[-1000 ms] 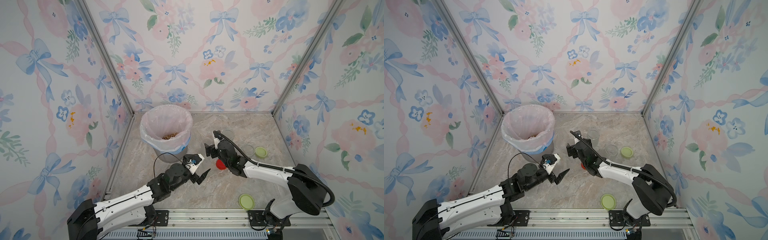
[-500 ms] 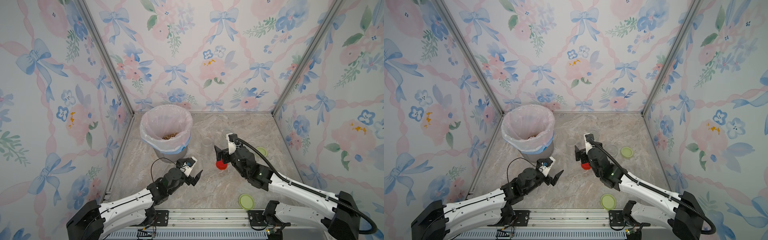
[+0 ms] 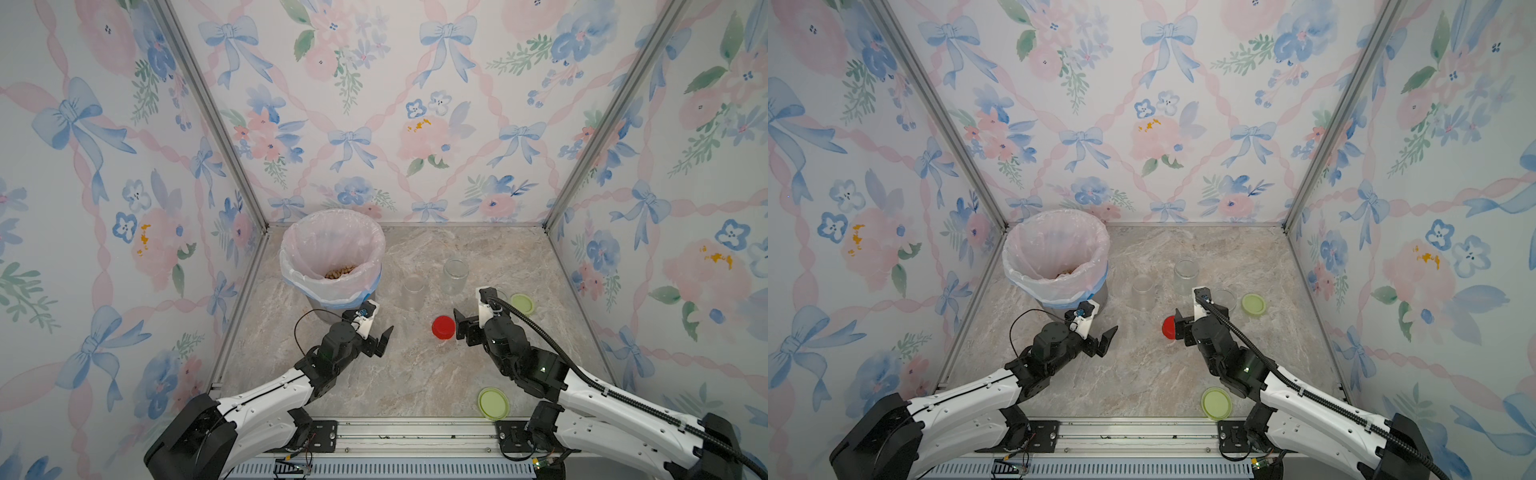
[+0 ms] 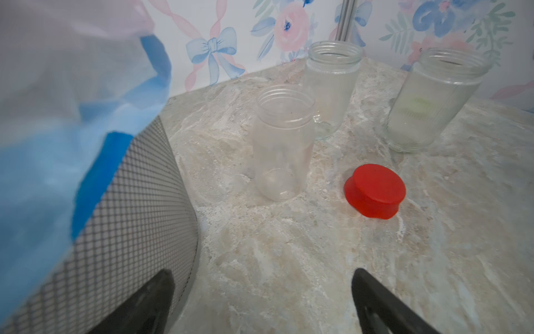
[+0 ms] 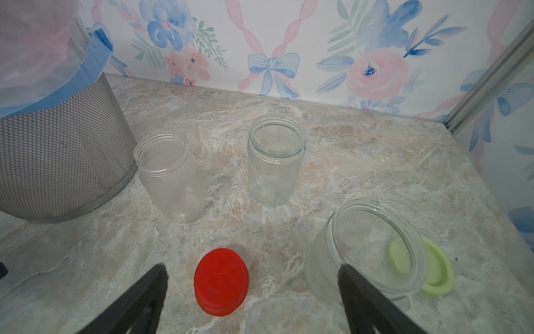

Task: Empty moldy peanuts from jars
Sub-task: Move the trash bin to the center of the board.

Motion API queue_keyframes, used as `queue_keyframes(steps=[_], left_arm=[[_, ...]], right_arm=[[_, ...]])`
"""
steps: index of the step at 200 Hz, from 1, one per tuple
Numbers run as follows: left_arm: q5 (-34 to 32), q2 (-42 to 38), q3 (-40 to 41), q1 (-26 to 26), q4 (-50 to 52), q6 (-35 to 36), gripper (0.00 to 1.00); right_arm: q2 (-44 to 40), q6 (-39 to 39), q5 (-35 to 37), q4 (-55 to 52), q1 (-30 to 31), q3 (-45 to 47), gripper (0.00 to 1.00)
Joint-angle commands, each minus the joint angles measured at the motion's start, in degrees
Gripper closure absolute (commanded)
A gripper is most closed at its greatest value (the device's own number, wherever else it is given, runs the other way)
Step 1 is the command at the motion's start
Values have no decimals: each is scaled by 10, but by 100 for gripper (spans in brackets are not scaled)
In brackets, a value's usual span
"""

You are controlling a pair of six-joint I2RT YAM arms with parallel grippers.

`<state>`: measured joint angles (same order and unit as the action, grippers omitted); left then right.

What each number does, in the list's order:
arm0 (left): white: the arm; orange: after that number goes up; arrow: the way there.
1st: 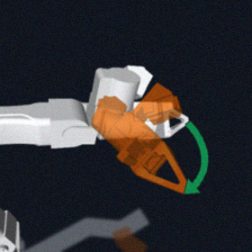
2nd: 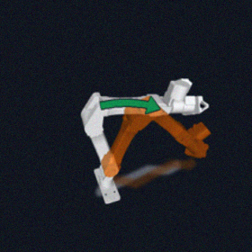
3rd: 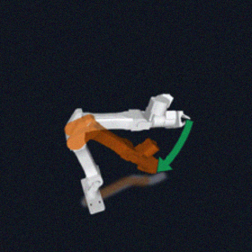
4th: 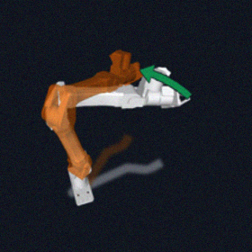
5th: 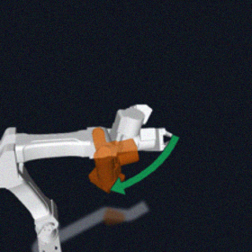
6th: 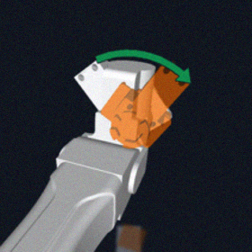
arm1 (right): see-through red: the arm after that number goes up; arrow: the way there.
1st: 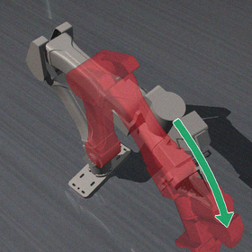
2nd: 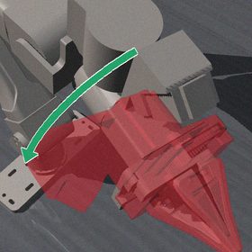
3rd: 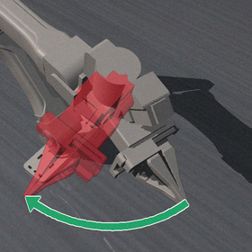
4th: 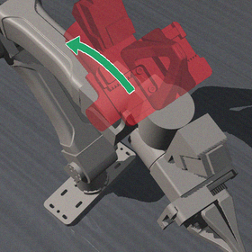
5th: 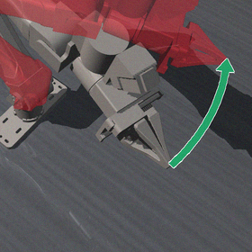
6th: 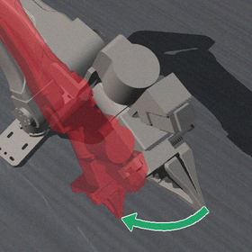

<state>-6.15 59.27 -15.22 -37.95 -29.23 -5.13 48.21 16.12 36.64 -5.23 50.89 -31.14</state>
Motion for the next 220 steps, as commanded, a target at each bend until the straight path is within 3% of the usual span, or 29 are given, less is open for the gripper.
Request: queue_keyframes(steps=[1, 43, 102, 130, 160, 196, 220], left_arm=[[40, 11, -8, 43, -45, -32, 2], [57, 44, -21, 105, -54, -55, 2], [60, 58, -43, 190, -55, -71, 2], [85, 59, -65, 251, -52, -86, 2], [65, 65, -71, 309, -55, -58, 2], [38, 84, -58, 329, -80, -15, 2], [21, 88, -22, 331, -153, 5, 2]], right_arm=[[-32, 13, 24, -42, -15, 21, 2], [-85, 16, 17, -62, -39, 38, 1], [-75, 9, 15, -93, -68, 29, 2], [-94, -7, 4, -114, -108, 24, 3], [-129, -17, -2, -135, -162, 32, 3], [-152, -13, -4, -160, -237, 37, 3], [-148, -1, -16, -140, -286, 51, 3]])
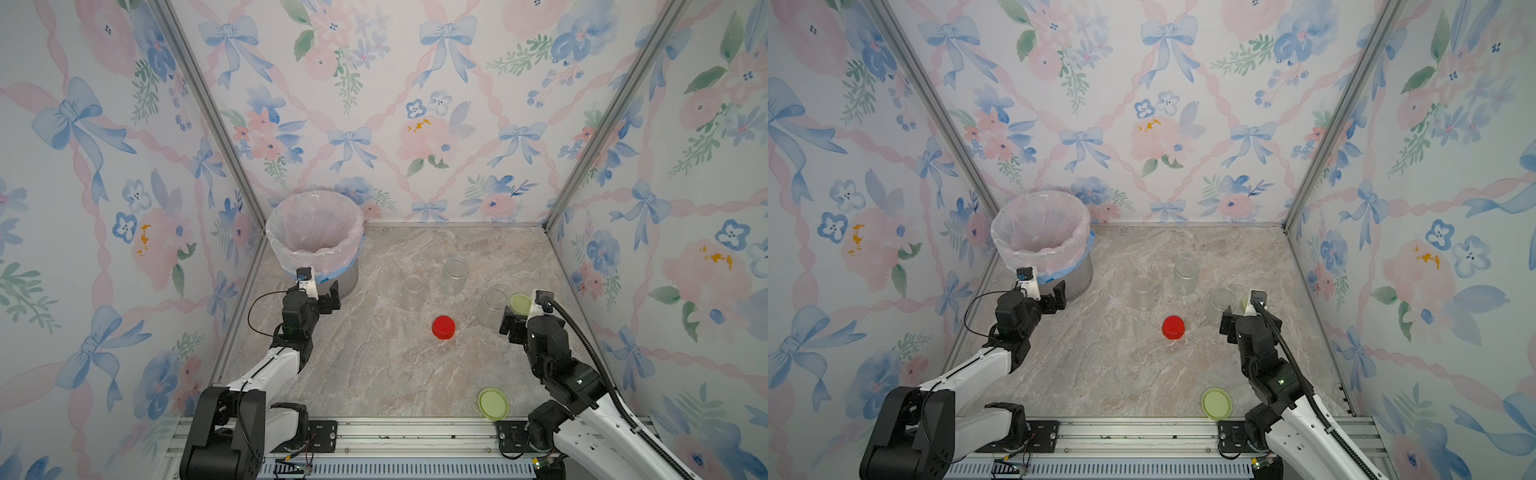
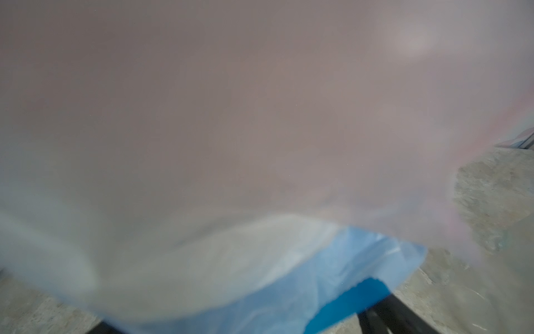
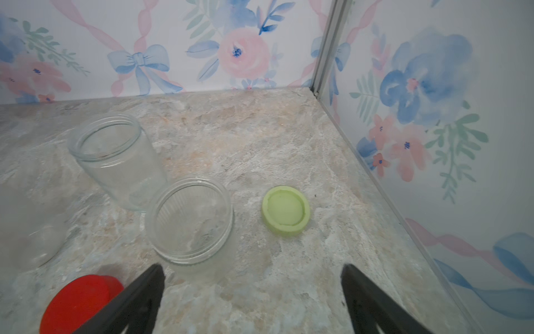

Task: Empty moldy peanuts from jars
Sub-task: Move the trash bin to the center of the board, then reset both arms

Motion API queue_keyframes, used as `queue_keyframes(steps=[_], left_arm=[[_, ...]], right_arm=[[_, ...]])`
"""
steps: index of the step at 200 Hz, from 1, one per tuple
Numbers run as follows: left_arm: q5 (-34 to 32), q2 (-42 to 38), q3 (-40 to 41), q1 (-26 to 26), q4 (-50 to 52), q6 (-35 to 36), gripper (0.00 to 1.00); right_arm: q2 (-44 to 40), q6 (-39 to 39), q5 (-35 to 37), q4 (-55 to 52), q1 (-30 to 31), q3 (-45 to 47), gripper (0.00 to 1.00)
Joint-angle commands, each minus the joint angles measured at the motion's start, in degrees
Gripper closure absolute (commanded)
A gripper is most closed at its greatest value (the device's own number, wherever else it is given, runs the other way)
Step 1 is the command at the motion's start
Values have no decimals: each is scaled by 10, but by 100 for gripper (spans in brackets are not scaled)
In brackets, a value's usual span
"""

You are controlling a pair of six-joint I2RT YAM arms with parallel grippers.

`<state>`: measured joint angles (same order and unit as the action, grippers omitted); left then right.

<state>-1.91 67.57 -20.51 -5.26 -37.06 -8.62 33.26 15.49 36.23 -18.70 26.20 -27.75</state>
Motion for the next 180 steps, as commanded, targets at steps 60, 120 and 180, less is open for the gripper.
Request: queue_keyframes(steps=[60, 120, 180], left_arm=[[18, 99, 42, 19, -190, 82, 2], [50, 146, 59, 19, -272, 72, 2], [24, 198, 101, 13, -390, 72, 2]], right_arm=[[84, -19, -49, 112, -122, 33, 3], [207, -39, -78, 348, -214, 79, 2], [415, -88, -153, 622, -232, 91, 2]])
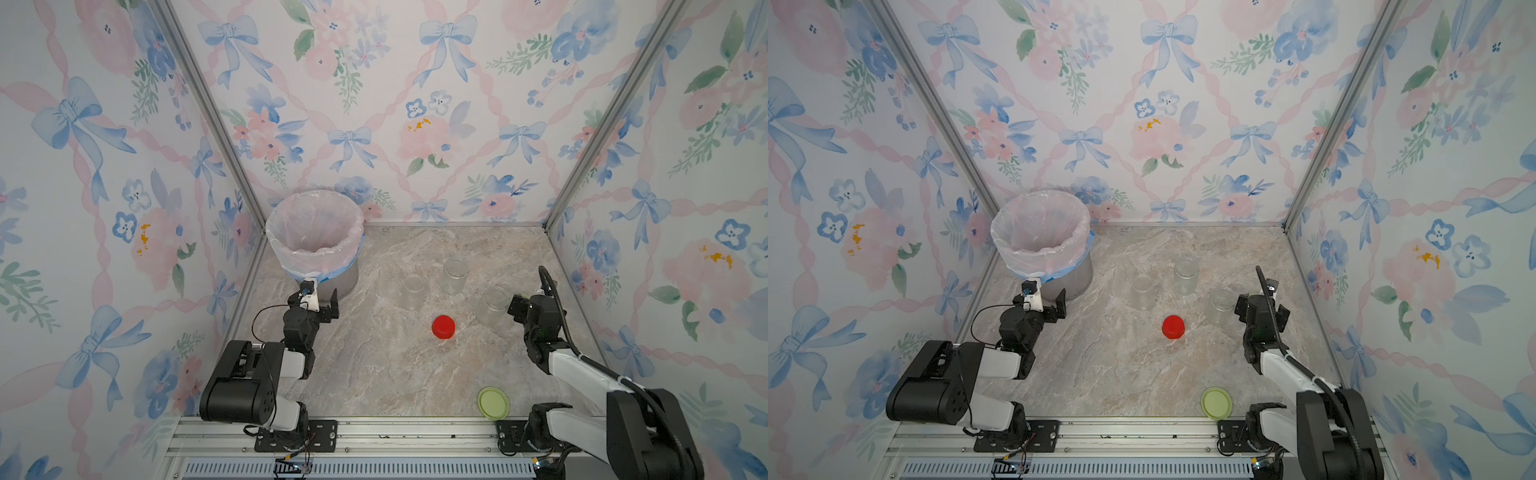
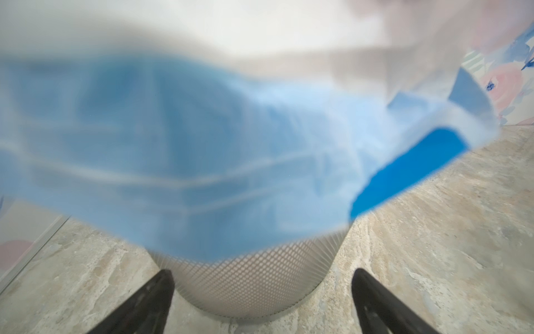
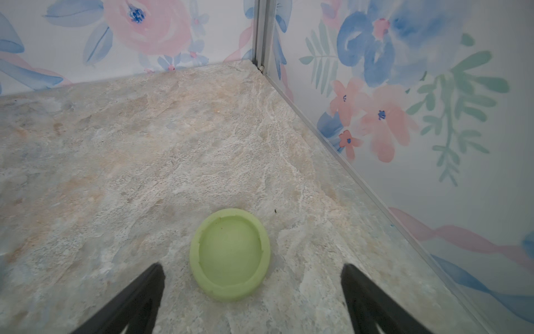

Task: Empty moldy peanuts from jars
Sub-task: Reset both arms

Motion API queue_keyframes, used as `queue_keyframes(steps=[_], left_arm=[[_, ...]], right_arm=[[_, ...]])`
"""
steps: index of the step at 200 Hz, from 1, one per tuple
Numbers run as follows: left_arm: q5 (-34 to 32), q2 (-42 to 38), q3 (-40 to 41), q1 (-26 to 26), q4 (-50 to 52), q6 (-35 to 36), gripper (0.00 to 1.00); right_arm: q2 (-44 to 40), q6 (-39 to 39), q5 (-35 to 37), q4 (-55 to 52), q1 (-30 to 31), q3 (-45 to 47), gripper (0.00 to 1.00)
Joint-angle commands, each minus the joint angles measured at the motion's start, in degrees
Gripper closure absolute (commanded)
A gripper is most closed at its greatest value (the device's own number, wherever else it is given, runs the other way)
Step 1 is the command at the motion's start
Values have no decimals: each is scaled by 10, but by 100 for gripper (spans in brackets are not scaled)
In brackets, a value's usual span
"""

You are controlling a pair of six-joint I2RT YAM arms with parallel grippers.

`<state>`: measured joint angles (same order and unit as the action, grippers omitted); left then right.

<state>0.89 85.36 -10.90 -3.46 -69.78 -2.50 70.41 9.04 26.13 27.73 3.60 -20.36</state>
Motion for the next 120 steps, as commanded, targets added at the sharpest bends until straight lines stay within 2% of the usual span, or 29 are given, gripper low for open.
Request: queue_keyframes(steps=[1, 41, 64, 120], left_arm=[[-4, 21, 5, -5, -63, 12, 2], [-7, 25, 13, -6, -83, 11, 2], [-7, 26, 13, -6, -83, 11, 2], [-7, 27, 13, -6, -83, 11, 2]], right_arm=[[45, -25, -54, 162, -6, 18, 3], [105, -74, -110, 303, 2, 52, 3], [156, -85, -111, 342, 12, 45, 3], [179, -91, -80, 344, 24, 35, 3]])
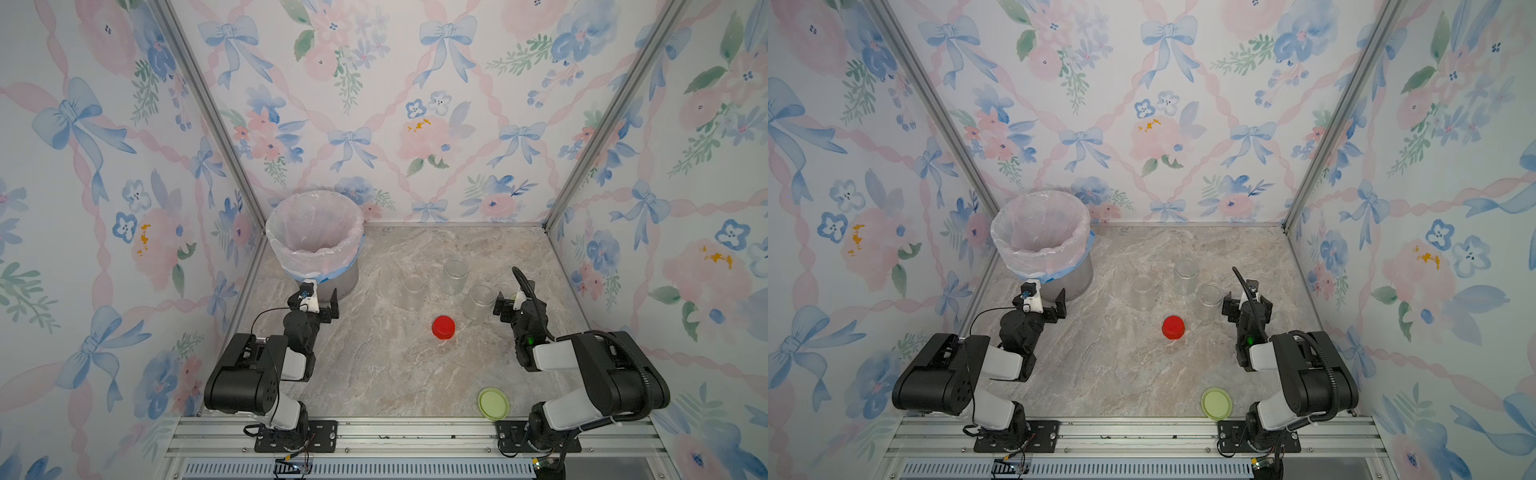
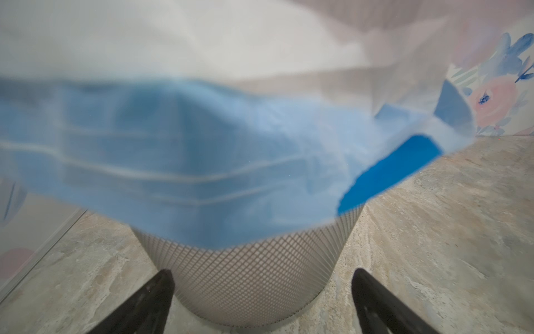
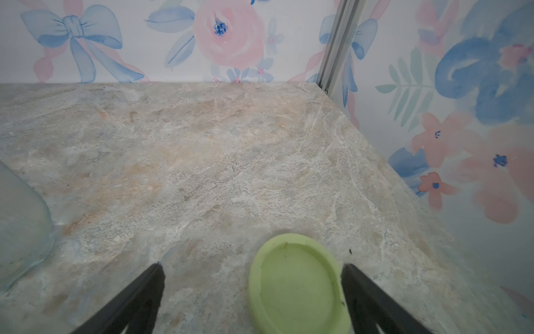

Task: Empty moldy peanuts from jars
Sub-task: Reset both arms

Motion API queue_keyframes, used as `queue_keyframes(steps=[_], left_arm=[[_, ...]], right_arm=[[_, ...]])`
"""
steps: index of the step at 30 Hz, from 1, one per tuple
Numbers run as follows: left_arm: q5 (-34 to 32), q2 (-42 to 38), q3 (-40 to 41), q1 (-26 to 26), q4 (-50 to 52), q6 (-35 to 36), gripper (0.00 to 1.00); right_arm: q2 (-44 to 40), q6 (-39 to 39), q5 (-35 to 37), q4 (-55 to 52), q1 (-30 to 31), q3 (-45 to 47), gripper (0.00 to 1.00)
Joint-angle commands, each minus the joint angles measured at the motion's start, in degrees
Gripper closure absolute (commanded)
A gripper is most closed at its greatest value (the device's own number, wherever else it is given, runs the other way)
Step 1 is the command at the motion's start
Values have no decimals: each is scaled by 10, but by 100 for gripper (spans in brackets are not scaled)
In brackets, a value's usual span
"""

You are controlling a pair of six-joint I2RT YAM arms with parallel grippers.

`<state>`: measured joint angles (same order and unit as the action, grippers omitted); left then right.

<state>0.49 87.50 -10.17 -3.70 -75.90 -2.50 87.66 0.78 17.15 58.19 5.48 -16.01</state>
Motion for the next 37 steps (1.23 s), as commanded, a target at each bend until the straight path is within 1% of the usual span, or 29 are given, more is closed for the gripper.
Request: queue_keyframes(steps=[1, 3, 11, 14, 37], left_arm=[[-4, 6, 5, -4, -21, 11, 2], [-5, 7, 4, -3, -21, 9, 2], [-17, 11, 0, -3, -21, 4, 2], [-54, 14, -4, -3, -20, -8, 2], [-57, 13, -4, -4, -18, -9, 2]], right_arm=[[8, -8, 10, 39, 5, -9, 3], [15, -10, 13, 40, 7, -14, 3], [13, -3, 18, -31, 5, -50, 2], [12, -3, 15, -33, 2, -51, 3], [12, 1, 2, -39, -3, -53, 2]])
